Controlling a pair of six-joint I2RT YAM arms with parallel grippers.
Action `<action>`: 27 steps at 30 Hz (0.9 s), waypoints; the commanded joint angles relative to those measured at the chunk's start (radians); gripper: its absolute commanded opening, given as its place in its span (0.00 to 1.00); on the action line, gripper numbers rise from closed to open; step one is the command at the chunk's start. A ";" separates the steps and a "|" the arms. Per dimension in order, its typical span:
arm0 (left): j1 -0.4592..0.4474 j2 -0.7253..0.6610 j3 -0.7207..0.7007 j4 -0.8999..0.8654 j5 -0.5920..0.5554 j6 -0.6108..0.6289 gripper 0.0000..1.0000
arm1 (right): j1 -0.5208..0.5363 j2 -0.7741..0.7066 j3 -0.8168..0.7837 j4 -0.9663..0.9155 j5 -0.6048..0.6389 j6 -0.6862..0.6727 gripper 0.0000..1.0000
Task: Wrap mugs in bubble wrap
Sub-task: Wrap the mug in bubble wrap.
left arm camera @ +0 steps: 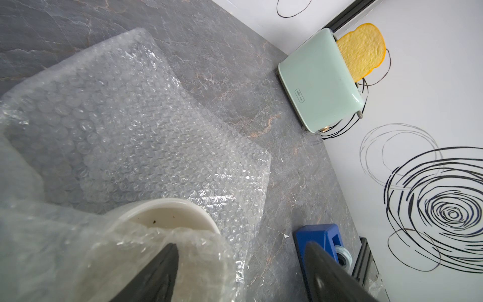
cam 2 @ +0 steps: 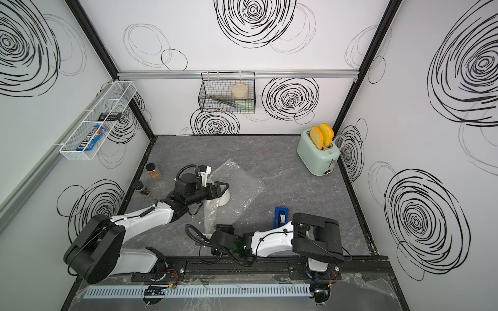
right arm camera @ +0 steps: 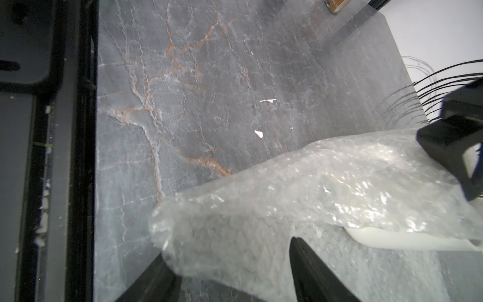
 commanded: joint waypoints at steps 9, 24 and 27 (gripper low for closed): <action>0.016 0.048 -0.019 -0.092 -0.034 -0.004 0.81 | -0.003 0.024 0.026 0.058 0.045 -0.001 0.29; 0.022 0.063 -0.027 -0.078 -0.035 -0.003 0.81 | -0.308 -0.278 -0.059 0.043 -0.243 0.178 0.00; 0.023 0.063 -0.027 -0.076 -0.033 -0.003 0.81 | -0.377 -0.255 -0.028 0.008 -0.289 0.209 0.00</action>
